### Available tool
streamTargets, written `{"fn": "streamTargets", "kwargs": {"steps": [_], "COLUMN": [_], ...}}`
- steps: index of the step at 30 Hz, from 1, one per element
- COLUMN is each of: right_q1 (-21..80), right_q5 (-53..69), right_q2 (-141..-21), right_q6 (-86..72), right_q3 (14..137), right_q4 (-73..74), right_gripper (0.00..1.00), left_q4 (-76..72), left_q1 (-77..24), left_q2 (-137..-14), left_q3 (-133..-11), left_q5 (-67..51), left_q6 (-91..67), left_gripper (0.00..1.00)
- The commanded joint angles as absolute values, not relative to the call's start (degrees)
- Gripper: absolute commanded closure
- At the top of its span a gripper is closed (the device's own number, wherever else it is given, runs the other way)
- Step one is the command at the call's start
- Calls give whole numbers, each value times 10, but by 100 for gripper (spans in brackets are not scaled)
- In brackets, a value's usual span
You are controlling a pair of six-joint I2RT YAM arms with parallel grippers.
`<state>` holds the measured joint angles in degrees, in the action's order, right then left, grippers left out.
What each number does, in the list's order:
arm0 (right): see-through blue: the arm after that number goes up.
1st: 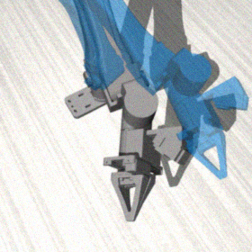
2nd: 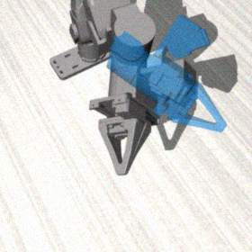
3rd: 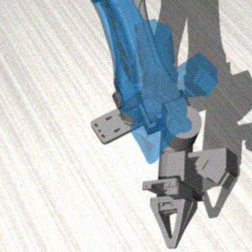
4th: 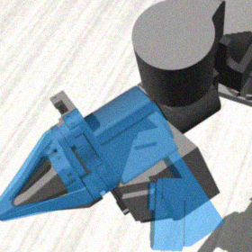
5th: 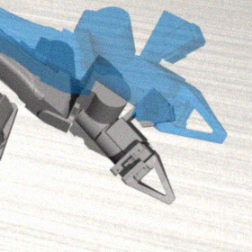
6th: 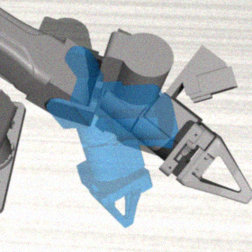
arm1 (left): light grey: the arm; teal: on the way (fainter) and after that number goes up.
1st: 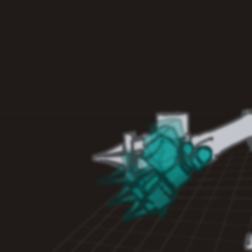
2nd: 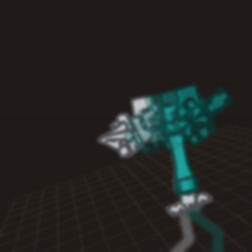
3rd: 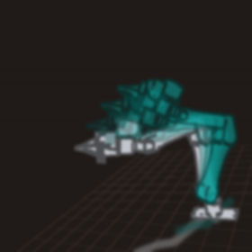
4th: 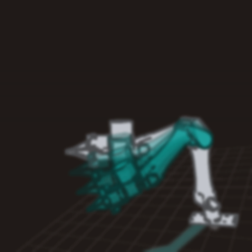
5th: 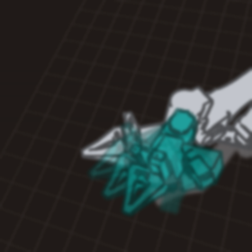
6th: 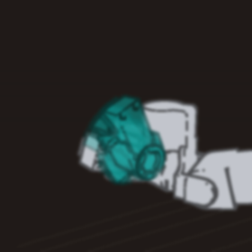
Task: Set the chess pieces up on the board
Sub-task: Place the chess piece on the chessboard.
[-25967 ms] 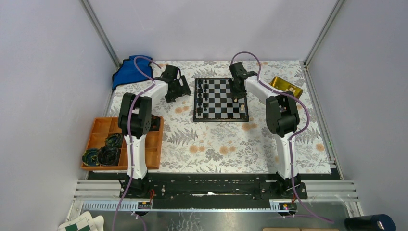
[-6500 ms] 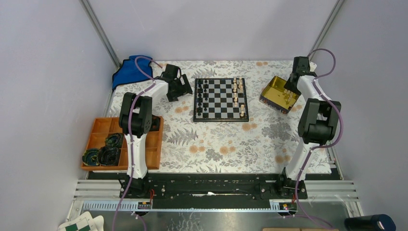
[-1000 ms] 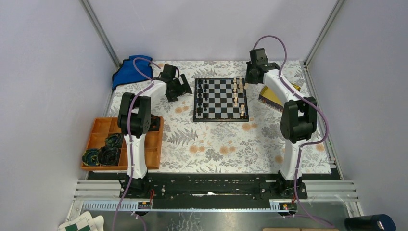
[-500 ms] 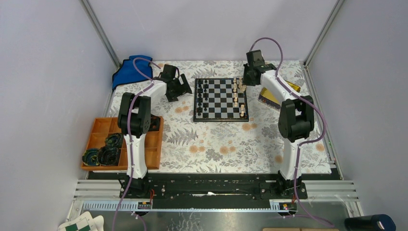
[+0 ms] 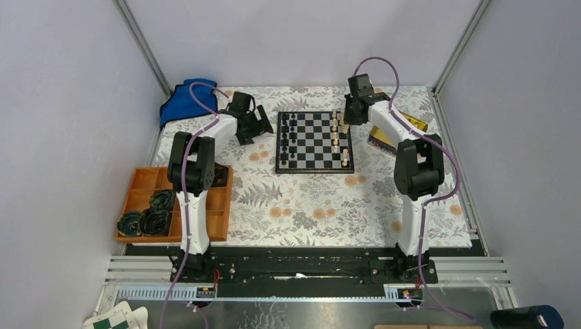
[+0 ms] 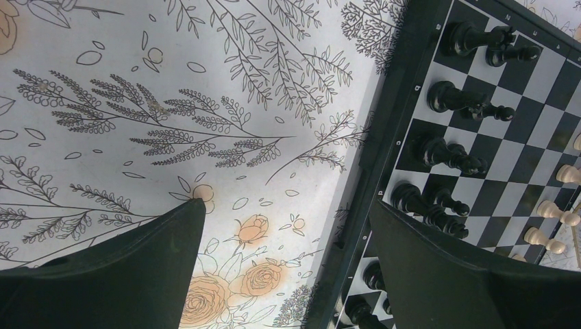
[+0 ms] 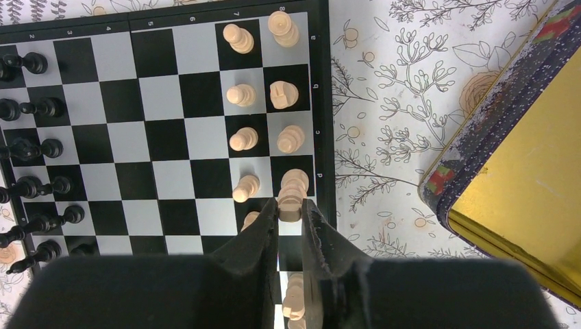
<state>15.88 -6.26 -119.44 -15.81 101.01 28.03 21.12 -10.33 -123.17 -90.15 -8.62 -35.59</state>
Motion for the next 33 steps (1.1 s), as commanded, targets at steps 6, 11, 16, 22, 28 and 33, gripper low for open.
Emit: {"fn": "streamTargets", "kwargs": {"steps": [6, 11, 16, 22, 28, 33], "right_q1": [167, 167, 168, 167, 169, 170], "right_q5": [-47, -46, -44, -43, -41, -41], "right_q2": [-1210, -1216, -1221, -1229, -1234, -1239], "right_q6": [-149, -149, -148, -148, -148, -147], "right_q3": [1040, 1041, 1044, 1050, 1054, 1056], "right_q4": [285, 284, 283, 286, 286, 288], "right_gripper": [100, 100, 100, 100, 100, 100], "left_q4": [227, 227, 227, 228, 227, 227], "left_q1": [-98, -97, -96, -95, -94, -94], "left_q2": [-1262, -1263, -1265, -1268, -1270, -1271], "left_q3": [-888, -889, -888, -889, -888, -888], "left_q5": [-92, -92, -93, -94, -94, -93], "left_q6": [-362, -362, -362, -362, -362, -362], "left_gripper": [1, 1, 1, 1, 1, 1]}}
